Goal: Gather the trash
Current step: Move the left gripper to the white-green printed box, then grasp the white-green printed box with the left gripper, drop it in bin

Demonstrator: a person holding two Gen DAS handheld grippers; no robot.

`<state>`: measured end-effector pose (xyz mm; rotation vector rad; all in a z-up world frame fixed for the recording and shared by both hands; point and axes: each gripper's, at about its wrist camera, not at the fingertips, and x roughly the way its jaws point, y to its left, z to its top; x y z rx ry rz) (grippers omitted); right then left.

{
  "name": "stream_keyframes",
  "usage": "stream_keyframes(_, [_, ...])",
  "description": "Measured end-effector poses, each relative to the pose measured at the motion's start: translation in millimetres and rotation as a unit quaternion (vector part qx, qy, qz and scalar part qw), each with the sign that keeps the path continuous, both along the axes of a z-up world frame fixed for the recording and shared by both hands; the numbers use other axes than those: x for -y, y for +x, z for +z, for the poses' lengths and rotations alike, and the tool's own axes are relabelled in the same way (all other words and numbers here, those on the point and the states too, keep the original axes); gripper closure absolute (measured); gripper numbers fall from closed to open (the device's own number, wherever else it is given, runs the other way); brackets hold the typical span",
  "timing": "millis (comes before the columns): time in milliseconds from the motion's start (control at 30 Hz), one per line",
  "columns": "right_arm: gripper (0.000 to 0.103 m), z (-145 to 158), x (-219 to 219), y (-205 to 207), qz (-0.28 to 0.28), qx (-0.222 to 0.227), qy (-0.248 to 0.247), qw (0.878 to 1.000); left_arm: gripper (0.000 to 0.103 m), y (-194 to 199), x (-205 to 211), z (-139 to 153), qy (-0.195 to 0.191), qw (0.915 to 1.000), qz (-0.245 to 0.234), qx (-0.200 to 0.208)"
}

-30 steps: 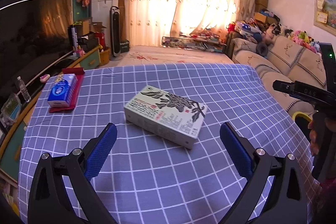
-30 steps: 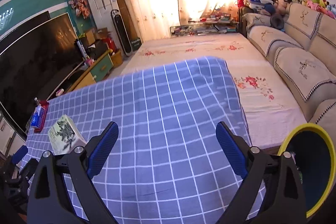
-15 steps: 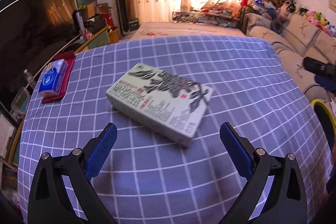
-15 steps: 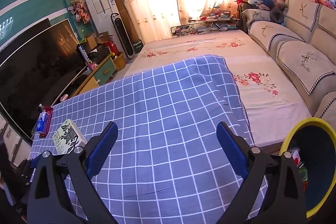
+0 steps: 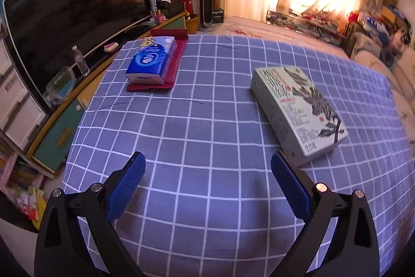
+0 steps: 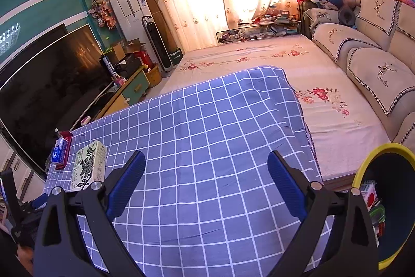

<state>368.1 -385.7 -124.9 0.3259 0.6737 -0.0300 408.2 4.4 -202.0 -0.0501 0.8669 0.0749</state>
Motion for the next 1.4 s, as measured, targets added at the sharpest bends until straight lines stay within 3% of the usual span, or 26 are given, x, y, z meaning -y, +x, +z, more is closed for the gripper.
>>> stream_keyframes(267, [0.013, -6, -2, 4, 0.001, -0.011, -0.006, 1.0, 0.007, 16, 61, 16, -0.031, 0.9983, -0.05, 0.006])
stream_keyframes(500, [0.013, -9, -1, 5, 0.004, -0.015, 0.003, 1.0, 0.007, 60, 89, 6, -0.018, 0.9992, -0.006, -0.034])
stream_keyframes(767, [0.013, -11, -5, 6, 0.014, -0.021, 0.008, 1.0, 0.007, 83, 91, -19, -0.028, 0.9966, 0.013, -0.076])
stream_keyframes(833, [0.013, -12, -5, 7, 0.015, -0.022, 0.009, 1.0, 0.01, 86, 92, -22, -0.02, 0.9967, 0.017, -0.076])
stream_keyframes(900, [0.013, -12, -5, 7, 0.016, -0.023, 0.011, 1.0, 0.023, 87, 95, -22, -0.012, 0.9974, 0.014, -0.07])
stream_keyframes(933, [0.013, -12, -5, 7, 0.016, -0.023, 0.012, 1.0, 0.028, 87, 96, -21, -0.009, 0.9976, 0.013, -0.068])
stream_keyframes(1100, [0.013, -10, -2, 5, 0.012, -0.019, 0.013, 1.0, 0.03, 75, 98, -15, -0.025, 0.9978, -0.012, -0.06])
stream_keyframes(1400, [0.013, 18, 33, -19, -0.046, 0.022, 0.004, 0.999, 0.031, -2, 133, 39, -0.021, 0.9942, -0.105, 0.005])
